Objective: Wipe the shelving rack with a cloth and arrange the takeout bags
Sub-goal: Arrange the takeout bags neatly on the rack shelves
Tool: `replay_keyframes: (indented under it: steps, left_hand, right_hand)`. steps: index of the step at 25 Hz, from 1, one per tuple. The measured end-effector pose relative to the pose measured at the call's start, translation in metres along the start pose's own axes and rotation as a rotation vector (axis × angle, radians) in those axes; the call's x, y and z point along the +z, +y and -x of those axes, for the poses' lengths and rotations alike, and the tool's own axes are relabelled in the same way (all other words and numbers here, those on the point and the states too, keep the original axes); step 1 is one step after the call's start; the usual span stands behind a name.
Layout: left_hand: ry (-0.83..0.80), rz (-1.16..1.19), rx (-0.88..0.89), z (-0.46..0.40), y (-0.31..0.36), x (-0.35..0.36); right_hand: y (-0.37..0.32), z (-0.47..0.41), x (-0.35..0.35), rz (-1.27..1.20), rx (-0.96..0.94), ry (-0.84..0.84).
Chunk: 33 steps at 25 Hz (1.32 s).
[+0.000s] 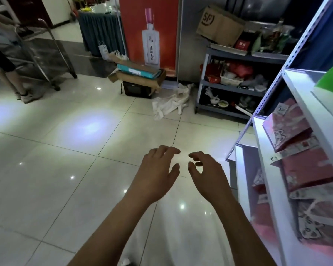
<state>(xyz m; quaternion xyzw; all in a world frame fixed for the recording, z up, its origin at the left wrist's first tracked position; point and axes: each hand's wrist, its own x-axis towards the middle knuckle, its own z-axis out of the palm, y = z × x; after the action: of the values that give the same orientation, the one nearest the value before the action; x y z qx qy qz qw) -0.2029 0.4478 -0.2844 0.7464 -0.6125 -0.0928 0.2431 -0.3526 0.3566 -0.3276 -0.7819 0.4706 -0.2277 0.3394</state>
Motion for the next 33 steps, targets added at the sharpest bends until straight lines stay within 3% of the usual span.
replay_keyframes:
  steps: [9,14,19,26,33]
  left_hand:
    - [-0.103,0.091,0.253,-0.184,-0.08,-0.025]
    - [-0.223,0.144,0.45,-0.266,-0.081,-0.016]
    - [-0.3,0.152,0.668,-0.34,-0.053,0.009]
    - [-0.313,0.162,0.917,-0.46,0.027,0.032]
    - [-0.292,0.281,1.054,-0.542,0.086,0.06]
  right_hand:
    - [-0.033,-0.147,0.013,0.035,0.182,0.26]
    - [-0.031,-0.182,0.008,0.036,0.327,0.448]
    - [-0.008,-0.22,-0.024,0.046,0.484,0.619]
    - [0.028,-0.285,-0.104,0.063,0.558,0.865]
    - [0.034,-0.332,-0.169,0.164,0.577,0.949]
